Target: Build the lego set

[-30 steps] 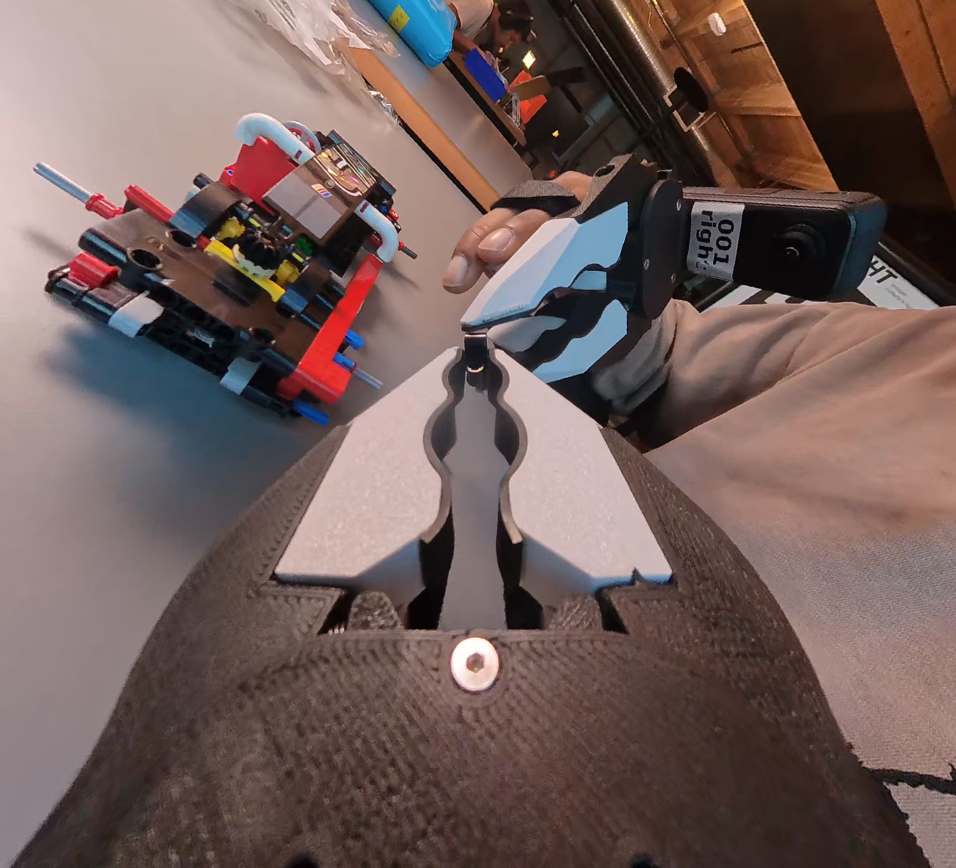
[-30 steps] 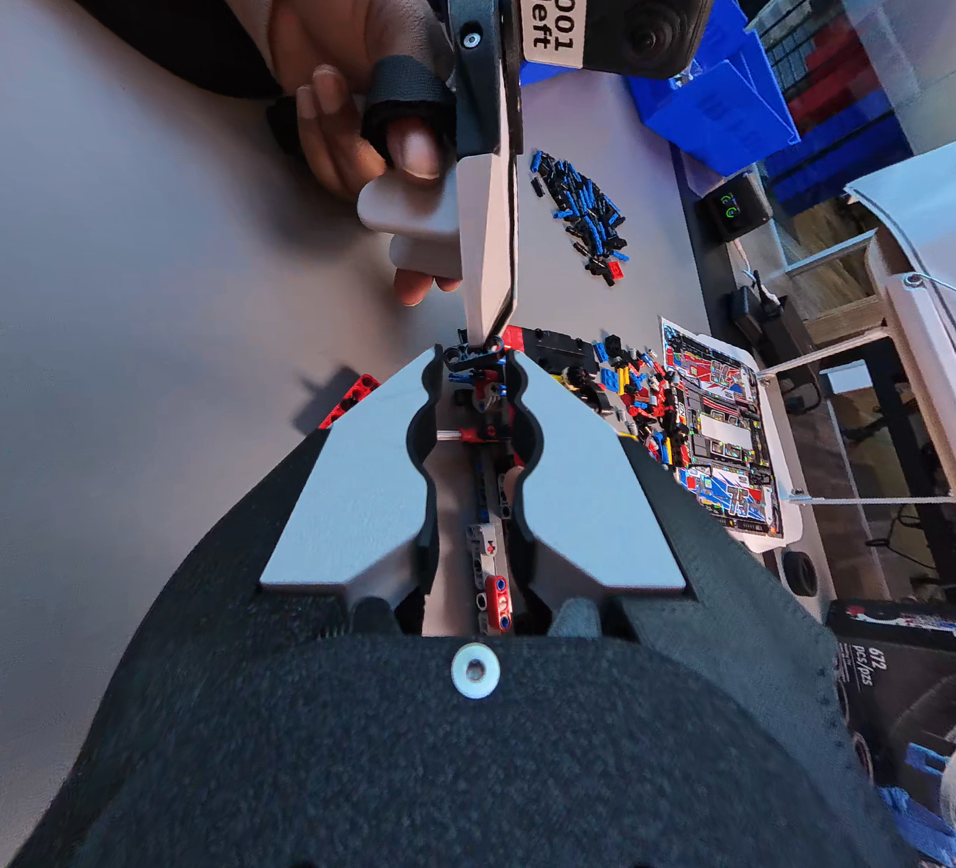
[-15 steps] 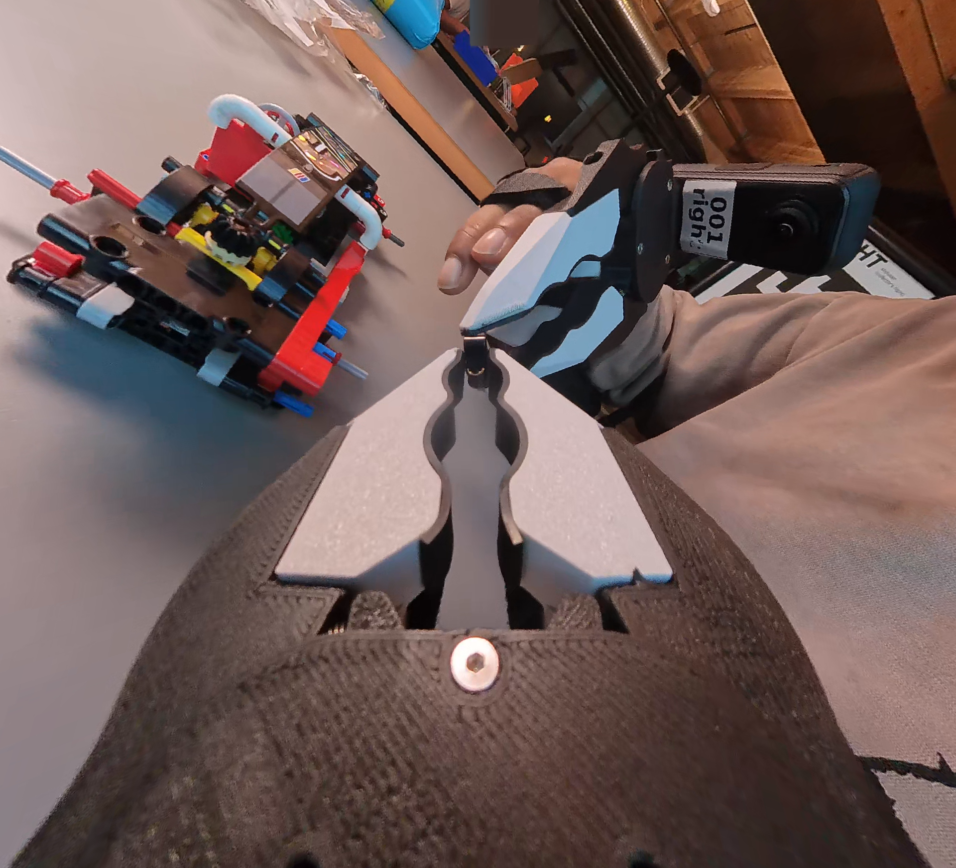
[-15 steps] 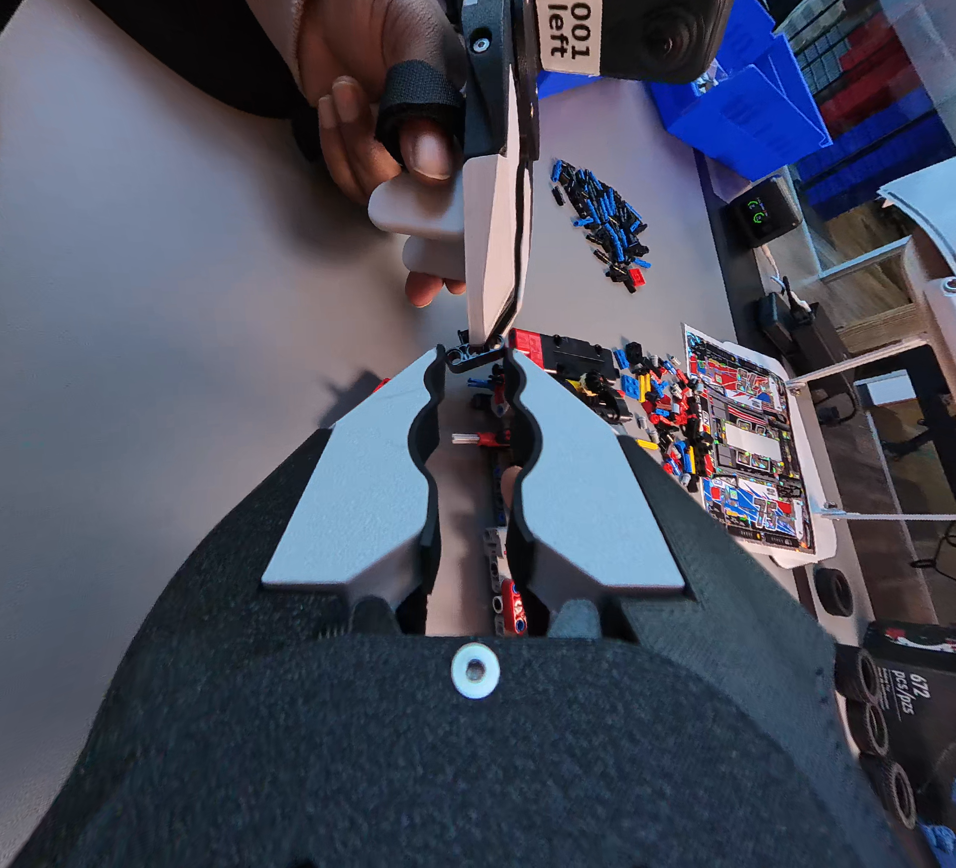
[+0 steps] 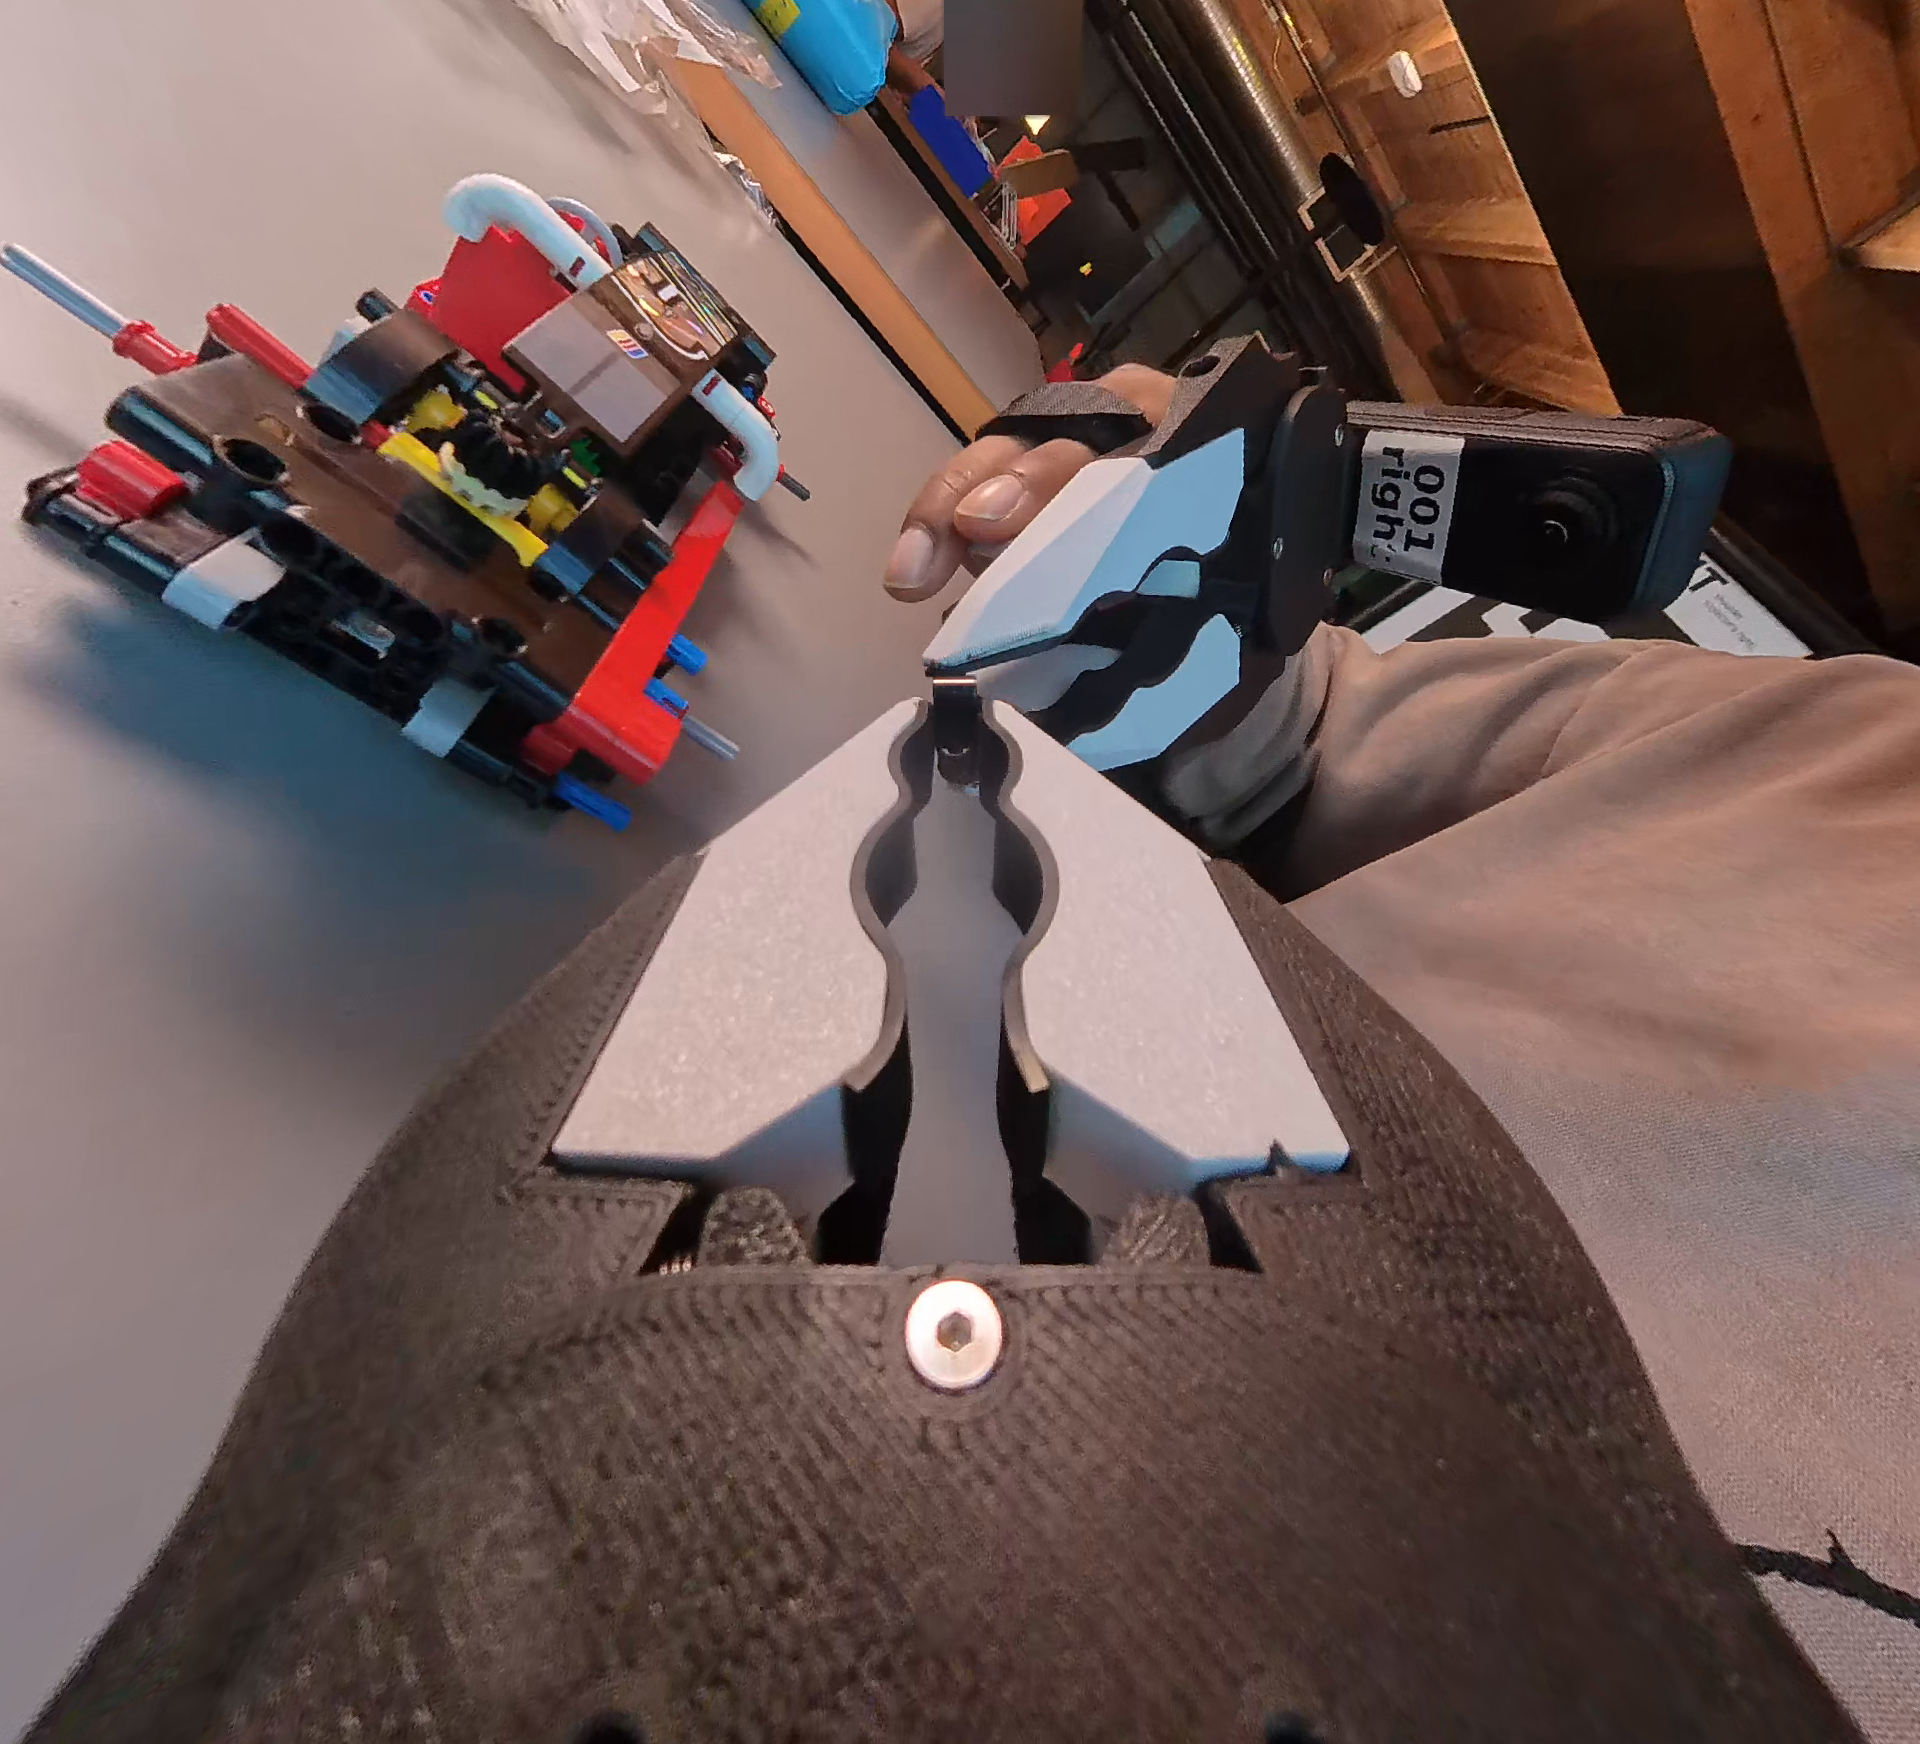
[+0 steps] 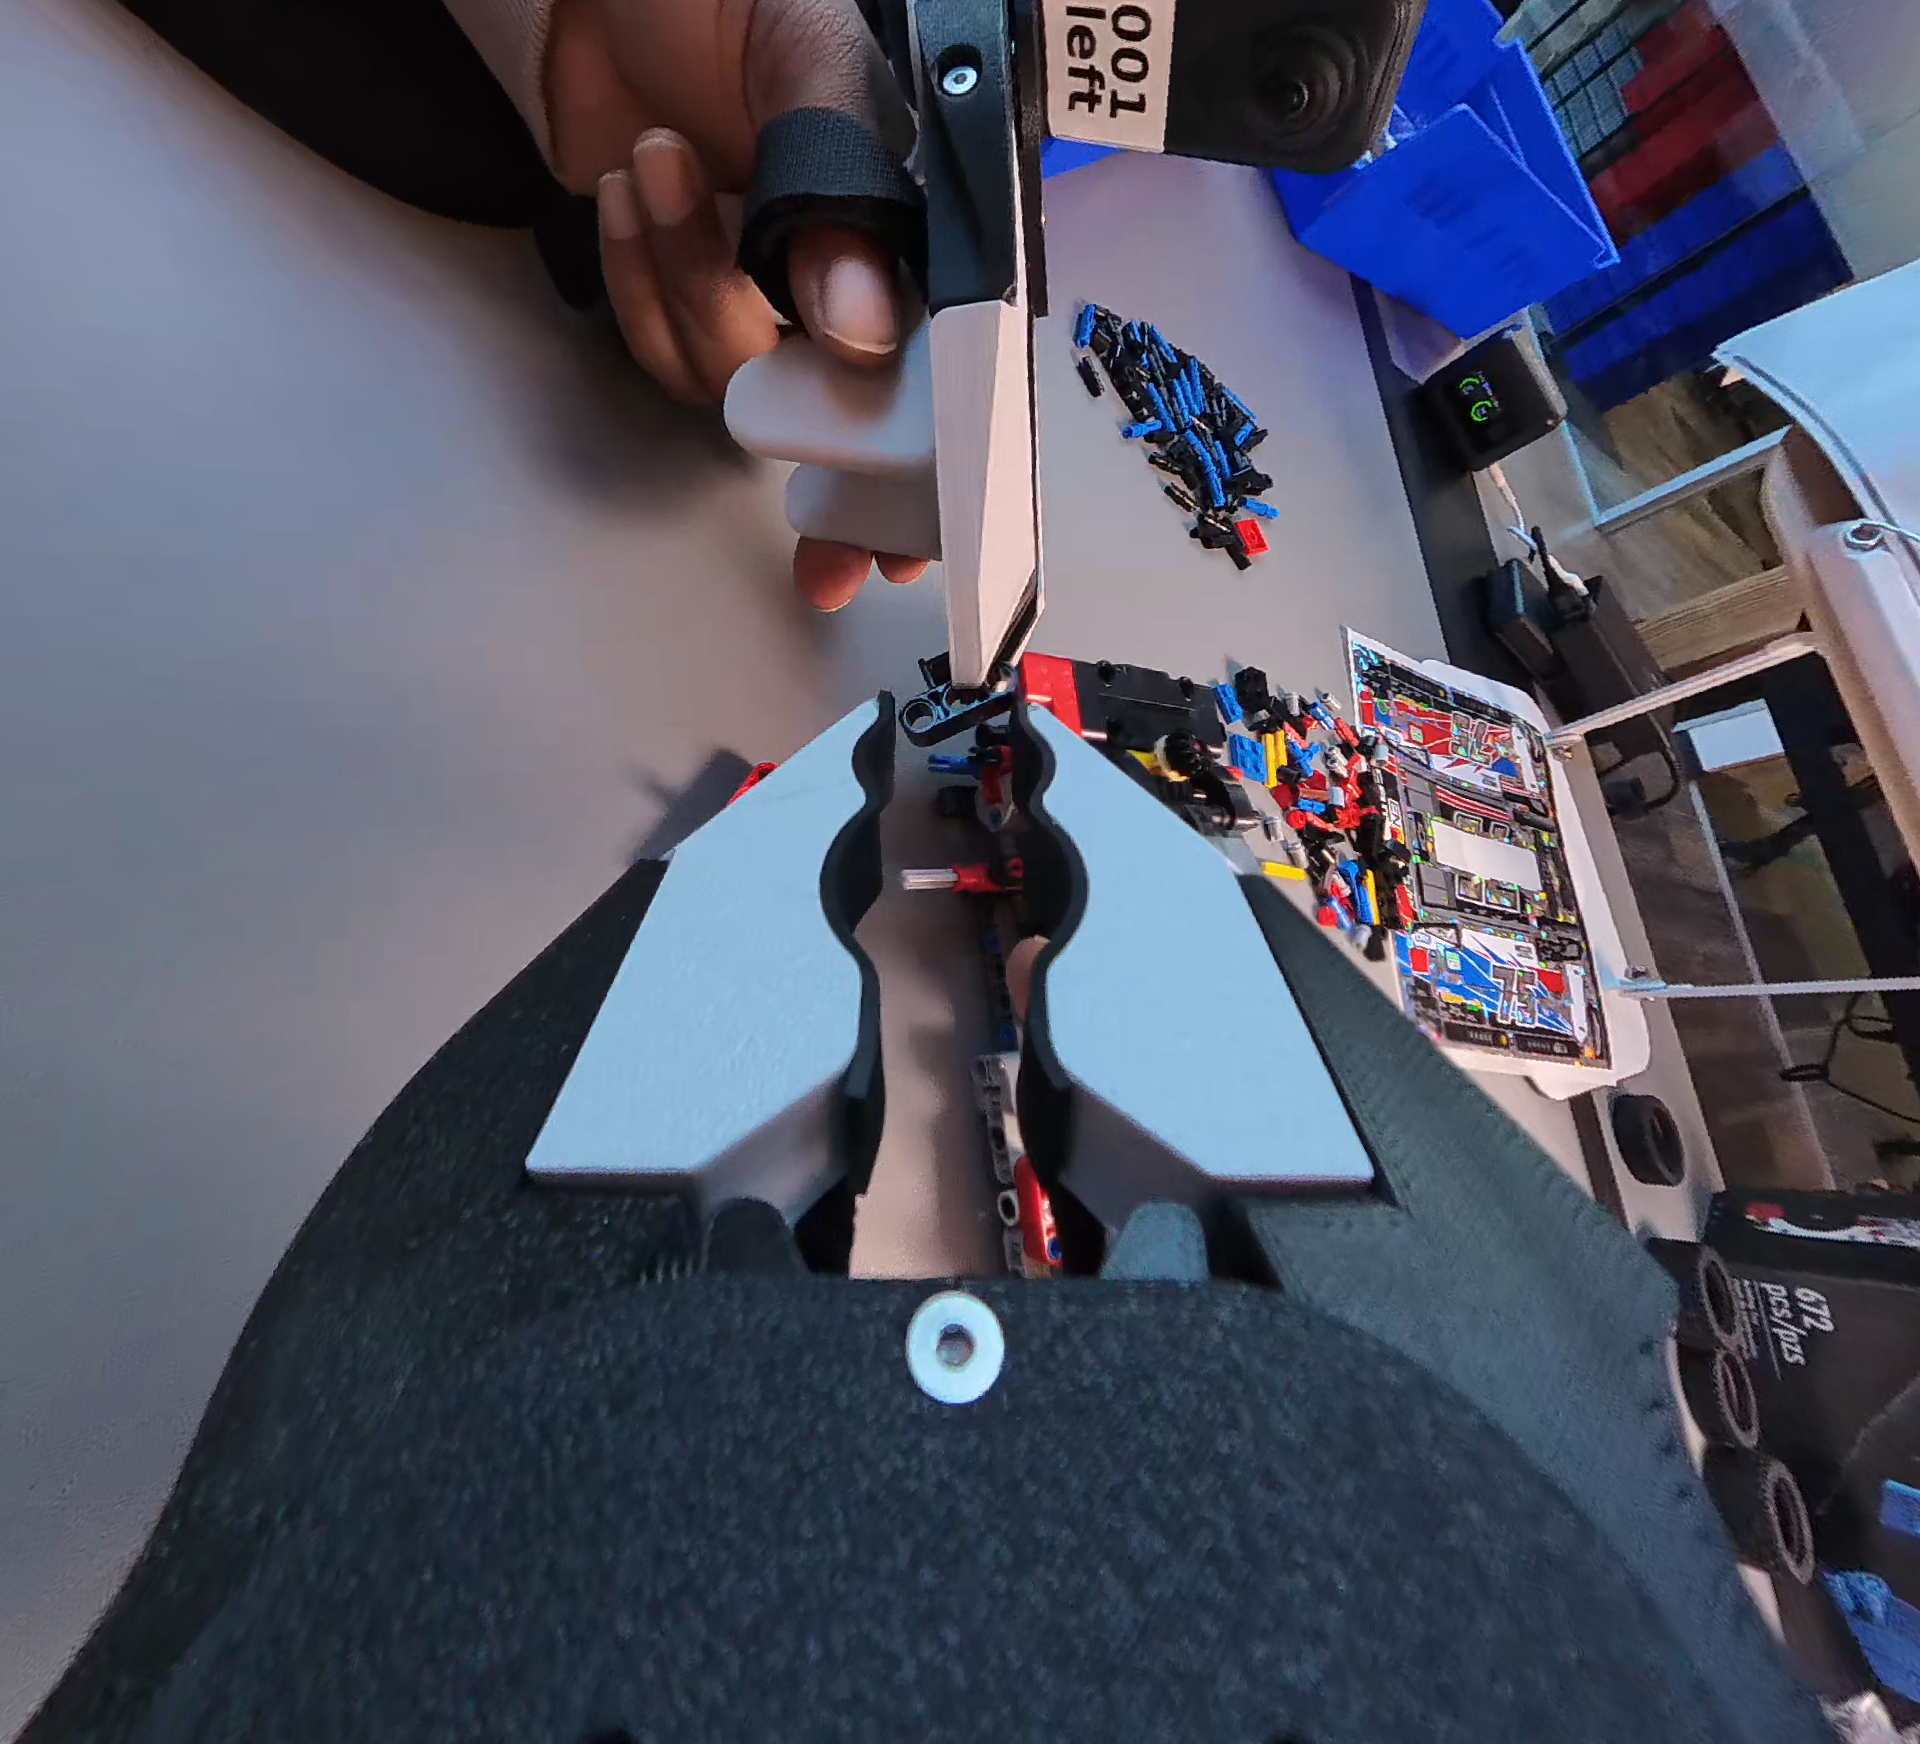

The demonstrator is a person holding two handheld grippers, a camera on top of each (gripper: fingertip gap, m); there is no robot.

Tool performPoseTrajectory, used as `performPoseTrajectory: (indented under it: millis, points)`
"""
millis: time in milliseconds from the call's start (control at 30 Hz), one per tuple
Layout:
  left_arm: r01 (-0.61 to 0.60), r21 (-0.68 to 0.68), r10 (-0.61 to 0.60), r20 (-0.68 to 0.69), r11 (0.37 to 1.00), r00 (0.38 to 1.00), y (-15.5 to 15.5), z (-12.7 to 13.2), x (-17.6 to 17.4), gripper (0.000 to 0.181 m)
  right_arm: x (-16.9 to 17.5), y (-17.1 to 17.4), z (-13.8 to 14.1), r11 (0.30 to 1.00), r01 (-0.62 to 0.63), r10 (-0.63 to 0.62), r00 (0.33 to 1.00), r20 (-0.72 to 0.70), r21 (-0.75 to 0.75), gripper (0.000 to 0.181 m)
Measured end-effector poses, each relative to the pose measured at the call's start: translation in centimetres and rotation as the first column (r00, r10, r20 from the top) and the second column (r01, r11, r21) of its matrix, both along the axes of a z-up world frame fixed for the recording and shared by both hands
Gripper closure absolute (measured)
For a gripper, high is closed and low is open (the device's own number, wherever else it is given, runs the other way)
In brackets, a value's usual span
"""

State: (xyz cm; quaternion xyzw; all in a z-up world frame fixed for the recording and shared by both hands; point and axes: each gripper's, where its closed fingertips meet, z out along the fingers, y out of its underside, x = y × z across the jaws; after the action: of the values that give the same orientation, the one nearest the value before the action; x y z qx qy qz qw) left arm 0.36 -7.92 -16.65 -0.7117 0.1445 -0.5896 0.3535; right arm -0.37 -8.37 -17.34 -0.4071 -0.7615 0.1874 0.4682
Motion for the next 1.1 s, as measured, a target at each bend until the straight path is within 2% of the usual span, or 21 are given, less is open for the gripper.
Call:
performPoseTrajectory:
  millis: [700,1000,1100]
  points:
    - [0.044,-0.033,-0.046,-0.057,0.998,0.997,-0.6,-1.2,0.7,0.176,0.8,-0.7,-1.4,0.998,-0.027,0.029,0.999,0.033,-0.049,0.169]
    - [0.048,-0.032,-0.05,-0.071,0.998,0.996,-0.6,-1.4,0.7,0.176,0.8,-1.0,-1.7,0.996,-0.057,0.06,0.997,0.043,-0.063,0.155]
    - [0.062,-0.028,-0.064,-0.073,0.998,0.995,-0.9,-1.4,0.9,0.176,0.6,-1.0,-1.7,0.996,-0.055,0.058,0.998,0.038,-0.064,0.145]
